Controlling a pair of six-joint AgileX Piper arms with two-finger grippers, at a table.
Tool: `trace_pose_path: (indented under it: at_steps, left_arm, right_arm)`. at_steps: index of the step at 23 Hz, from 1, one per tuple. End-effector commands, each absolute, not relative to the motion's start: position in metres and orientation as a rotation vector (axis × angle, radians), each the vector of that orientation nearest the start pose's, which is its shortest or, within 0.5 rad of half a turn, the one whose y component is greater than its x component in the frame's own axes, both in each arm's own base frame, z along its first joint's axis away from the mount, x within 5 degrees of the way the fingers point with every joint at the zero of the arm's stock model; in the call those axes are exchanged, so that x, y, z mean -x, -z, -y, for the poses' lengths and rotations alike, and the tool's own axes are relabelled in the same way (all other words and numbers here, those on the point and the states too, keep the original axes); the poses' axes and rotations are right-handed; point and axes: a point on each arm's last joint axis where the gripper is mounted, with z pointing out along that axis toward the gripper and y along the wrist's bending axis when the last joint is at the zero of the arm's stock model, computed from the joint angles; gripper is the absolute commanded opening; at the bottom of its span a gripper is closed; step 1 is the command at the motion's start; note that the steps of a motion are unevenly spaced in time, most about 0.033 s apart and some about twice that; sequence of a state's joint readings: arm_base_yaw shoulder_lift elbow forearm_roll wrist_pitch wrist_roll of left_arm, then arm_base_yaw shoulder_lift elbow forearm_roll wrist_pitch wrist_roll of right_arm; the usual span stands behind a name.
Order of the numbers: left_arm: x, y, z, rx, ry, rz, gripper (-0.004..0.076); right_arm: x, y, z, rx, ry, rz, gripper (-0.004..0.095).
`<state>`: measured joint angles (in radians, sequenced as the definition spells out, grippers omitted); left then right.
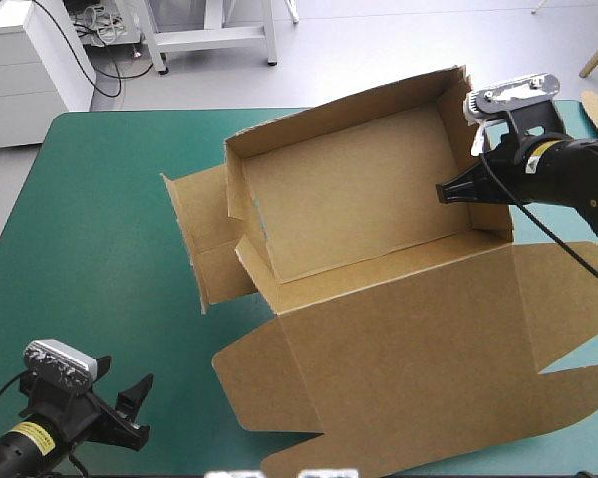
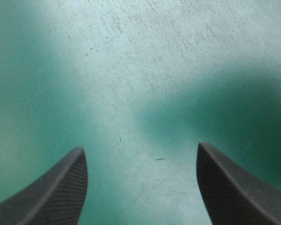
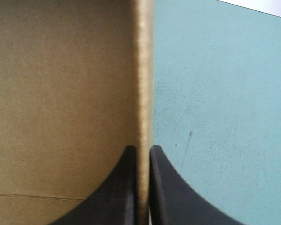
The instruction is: Fold the box
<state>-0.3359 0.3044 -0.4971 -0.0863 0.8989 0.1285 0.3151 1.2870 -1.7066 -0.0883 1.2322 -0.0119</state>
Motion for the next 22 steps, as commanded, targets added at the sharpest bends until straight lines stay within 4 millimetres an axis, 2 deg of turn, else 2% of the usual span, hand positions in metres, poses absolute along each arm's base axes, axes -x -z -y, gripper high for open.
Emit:
trace_pose_path:
  at_steps: [1, 5, 7, 11, 18, 22]
  left_arm:
    - [-0.052, -0.299, 0.026, -0.447, 0.263, -2.037, 0.0482]
    - [-0.072, -0.309, 0.032, -0.387, 0.287, -2.08, 0.0481]
    - [-0.089, -0.327, 0.037, -0.356, 0.29, -2.058, 0.0481]
    - [-0.117, -0.347, 0.04, -0.353, 0.191, -2.113, 0.048]
    - [-0.141, -0.357, 0.038, -0.304, 0.096, -2.18, 0.0477]
    - [-0.158, -0.355, 0.027, -0.206, 0.035, -2.248, 0.0477]
  right_arm:
    - [-0.216, -0.505, -0.062, 0.34, -0.067, -2.146, -0.0022]
    - [-0.216, -0.505, -0.062, 0.34, -0.064, -2.146, -0.0022]
    - [-0.216, -0.505, -0.062, 0.342, -0.063, -2.146, -0.0022]
    - [-0.216, -0.505, -0.062, 0.344, -0.062, -2.145, -0.0022]
    - [-0.216, -0.505, -0.062, 0.344, -0.062, -2.145, -0.0022]
    - [-0.216, -0.505, -0.062, 0.344, -0.067, -2.146, -0.0022]
